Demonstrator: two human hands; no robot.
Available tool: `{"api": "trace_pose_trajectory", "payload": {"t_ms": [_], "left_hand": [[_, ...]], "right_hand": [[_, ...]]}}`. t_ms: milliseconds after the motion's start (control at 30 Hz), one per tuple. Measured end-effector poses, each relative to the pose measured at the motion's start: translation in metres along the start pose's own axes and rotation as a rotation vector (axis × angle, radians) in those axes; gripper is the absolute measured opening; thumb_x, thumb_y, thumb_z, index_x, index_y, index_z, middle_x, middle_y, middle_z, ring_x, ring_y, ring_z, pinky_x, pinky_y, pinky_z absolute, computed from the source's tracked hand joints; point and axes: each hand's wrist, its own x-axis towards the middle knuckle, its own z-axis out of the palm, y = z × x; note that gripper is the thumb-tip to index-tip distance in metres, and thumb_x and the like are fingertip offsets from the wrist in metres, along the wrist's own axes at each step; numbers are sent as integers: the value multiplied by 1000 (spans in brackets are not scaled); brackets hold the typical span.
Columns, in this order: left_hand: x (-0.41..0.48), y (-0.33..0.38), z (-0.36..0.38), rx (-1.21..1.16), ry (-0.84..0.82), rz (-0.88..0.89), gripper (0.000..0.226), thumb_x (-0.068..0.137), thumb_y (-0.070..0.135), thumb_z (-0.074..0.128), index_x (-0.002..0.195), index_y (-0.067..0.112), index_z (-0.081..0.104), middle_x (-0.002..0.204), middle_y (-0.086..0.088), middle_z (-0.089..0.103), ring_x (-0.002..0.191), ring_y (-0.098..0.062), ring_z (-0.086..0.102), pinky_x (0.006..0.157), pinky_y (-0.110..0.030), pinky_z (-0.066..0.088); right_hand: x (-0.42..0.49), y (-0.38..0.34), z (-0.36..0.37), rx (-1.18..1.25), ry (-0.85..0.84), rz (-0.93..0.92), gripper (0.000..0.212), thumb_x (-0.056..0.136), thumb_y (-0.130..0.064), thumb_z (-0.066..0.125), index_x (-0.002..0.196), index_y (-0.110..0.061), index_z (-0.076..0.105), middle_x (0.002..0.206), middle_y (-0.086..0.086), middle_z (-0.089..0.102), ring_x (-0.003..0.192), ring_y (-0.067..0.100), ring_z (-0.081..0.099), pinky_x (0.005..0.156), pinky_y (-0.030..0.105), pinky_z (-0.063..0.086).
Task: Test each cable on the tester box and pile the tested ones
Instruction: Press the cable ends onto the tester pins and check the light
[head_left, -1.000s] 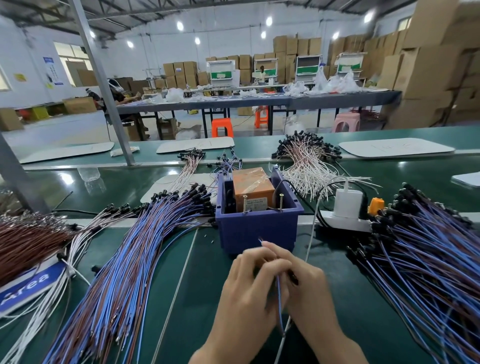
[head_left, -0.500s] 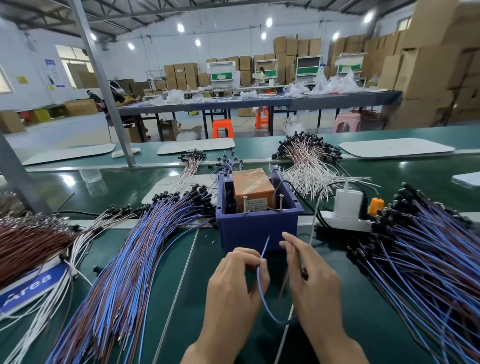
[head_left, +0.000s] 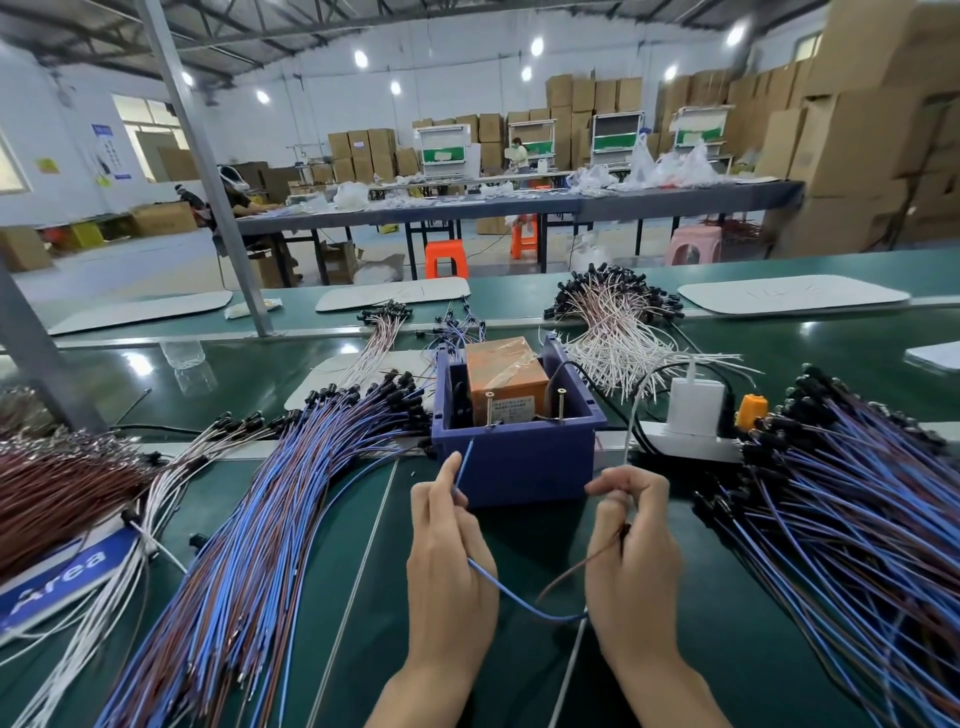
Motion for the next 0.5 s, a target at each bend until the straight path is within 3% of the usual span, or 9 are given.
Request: {"api": "trace_pose_trajectory", "payload": {"t_ms": [167,233,367,500], "left_hand": [[12,4,8,-41,71,-3,29,106,30,31,122,22,54,98,10,56,82,-8,57,68,-32,49],[18,2,12,-39,121,-34,24,107,27,35,117,20,56,95,7,60,78,-8,56,69,-33,48],[25,-1,18,-39,172,-58,24,107,26,39,117,14,58,106,4,57,91,2,54,77,-23,44],[25,-5,17,-62,177,-76,22,106,34,39,110,23,57,91,13,61,83,-4,58,71,-33,50]], "right_hand": [[10,0,13,-42,41,-81,22,99,-20,32,111,-35,44,97,-21,58,87,-3,59,68,5,40],[13,1,17,-56,49,-107,21,101,-24,30,116,-32,44,99,-21,57,88,-4,59,70,5,41],[17,1,21,-62,50,-128,21,106,-29,29,121,-33,43,104,-19,59,79,3,62,64,11,42],[17,0,20,-54,59,-124,23,105,-30,32,125,-34,43,110,-24,60,91,-4,62,69,7,45]]}}
